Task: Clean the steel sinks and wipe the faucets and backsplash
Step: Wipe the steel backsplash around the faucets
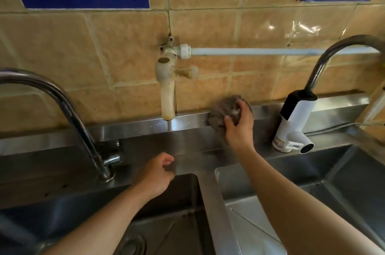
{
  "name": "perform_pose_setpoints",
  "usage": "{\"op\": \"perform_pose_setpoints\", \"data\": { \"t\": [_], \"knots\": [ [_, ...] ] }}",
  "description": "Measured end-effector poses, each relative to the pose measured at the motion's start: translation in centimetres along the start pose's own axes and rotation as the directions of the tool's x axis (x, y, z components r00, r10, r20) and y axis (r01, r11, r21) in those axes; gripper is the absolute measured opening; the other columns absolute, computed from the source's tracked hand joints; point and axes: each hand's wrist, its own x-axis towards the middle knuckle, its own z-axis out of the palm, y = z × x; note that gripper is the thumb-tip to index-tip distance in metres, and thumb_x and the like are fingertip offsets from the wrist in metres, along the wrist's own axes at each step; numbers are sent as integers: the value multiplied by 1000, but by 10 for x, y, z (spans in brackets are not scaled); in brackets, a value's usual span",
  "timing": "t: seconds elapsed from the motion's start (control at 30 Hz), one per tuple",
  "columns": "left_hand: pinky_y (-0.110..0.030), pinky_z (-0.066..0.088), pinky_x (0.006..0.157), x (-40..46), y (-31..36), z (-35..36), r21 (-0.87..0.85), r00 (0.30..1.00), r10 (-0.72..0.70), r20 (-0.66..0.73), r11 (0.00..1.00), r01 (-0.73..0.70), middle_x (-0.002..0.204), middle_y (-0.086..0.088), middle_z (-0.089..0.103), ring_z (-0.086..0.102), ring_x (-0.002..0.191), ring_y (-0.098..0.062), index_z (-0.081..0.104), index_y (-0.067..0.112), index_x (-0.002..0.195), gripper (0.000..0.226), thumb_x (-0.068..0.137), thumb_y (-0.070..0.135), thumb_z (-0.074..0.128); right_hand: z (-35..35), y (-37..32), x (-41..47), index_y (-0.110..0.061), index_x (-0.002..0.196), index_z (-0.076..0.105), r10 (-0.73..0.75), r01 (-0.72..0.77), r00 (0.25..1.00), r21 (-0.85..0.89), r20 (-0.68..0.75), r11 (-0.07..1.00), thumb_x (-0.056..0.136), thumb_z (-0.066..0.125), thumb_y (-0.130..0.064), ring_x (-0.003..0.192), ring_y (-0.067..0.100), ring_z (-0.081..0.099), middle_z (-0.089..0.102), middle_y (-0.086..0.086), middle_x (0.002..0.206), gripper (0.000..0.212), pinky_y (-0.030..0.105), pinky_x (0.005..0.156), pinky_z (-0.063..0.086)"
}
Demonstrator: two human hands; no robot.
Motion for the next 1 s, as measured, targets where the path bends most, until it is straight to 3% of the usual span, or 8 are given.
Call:
{"op": "perform_pose_setpoints", "data": {
  "t": [0.07, 0.13, 0.3, 0.47, 0.6, 0.7, 0.83, 1.0],
  "knots": [
    [-25, 38, 94, 3, -7, 5, 74, 1000, 11, -10, 997, -11, 132, 8, 49, 47, 122, -13, 49, 29, 127, 44, 89, 8, 59, 8, 30, 10, -22, 151, 18, -81, 118, 991, -440, 103, 890, 96, 48, -23, 145, 25, 8, 11, 6, 158, 63, 39, 118, 6],
    [-23, 37, 94, 6, -12, 9, 142, 999, 12, -33, 990, -7, 132, 10, 47, 45, 125, -13, 45, 29, 134, 49, 90, 12, 59, 13, 50, 15, -23, 153, 10, -163, 202, 979, -576, 118, 792, 97, 44, -26, 146, 28, -2, 1, 6, 160, 65, 41, 118, -2],
    [-31, 39, 105, 16, -33, 19, 187, 997, -74, -37, 979, 79, 136, 7, 52, 48, 124, -11, 45, 27, 134, 52, 87, 11, 59, 44, 65, 11, -24, 152, 14, -383, 411, 907, -575, 176, 708, 93, 50, -19, 145, 31, -10, -1, 9, 160, 70, 47, 115, -5],
    [-26, 42, 100, 20, -54, 24, 173, 994, -41, -104, 983, 59, 127, 8, 59, 54, 117, -8, 51, 22, 127, 49, 81, 6, 59, 115, 35, -26, -21, 144, 35, -689, 764, 615, -505, 383, 401, 73, 70, -18, 140, 37, 17, 30, 9, 151, 79, 57, 109, 10],
    [-26, 43, 99, 18, -64, 18, 180, 979, 4, -202, 983, 33, 117, 4, 64, 58, 112, -12, 61, 19, 115, 37, 82, 3, 58, 153, -2, -44, -27, 140, 46, -713, 843, 491, -479, 501, 245, 80, 45, -29, 138, 33, 32, 44, 2, 147, 60, 48, 109, 23],
    [-26, 45, 96, 18, -66, 13, 220, 977, 27, -210, 975, 21, 108, 7, 65, 60, 107, -11, 64, 23, 106, 34, 81, 1, 55, 139, 9, -30, -26, 145, 38, -723, 872, 421, -465, 548, 155, 74, 65, -30, 139, 33, 33, 37, 4, 151, 76, 47, 112, 19],
    [-34, 48, 94, 27, -55, 20, 323, 973, 85, -214, 946, -12, 115, 10, 65, 59, 112, -13, 61, 32, 112, 38, 81, 12, 58, 90, 46, 2, -26, 147, 31, -683, 790, 571, -532, 456, 305, 70, 75, -30, 141, 34, 27, 31, 7, 152, 89, 48, 112, 13],
    [-31, 45, 96, 33, -44, 38, 434, 982, 78, -174, 901, 6, 117, 14, 60, 54, 109, -9, 57, 40, 115, 34, 87, 21, 57, 15, 105, 44, -27, 151, 11, -544, 567, 804, -588, 241, 578, 90, 50, -33, 145, 28, 2, 8, 4, 157, 72, 50, 118, 9]
  ]
}}
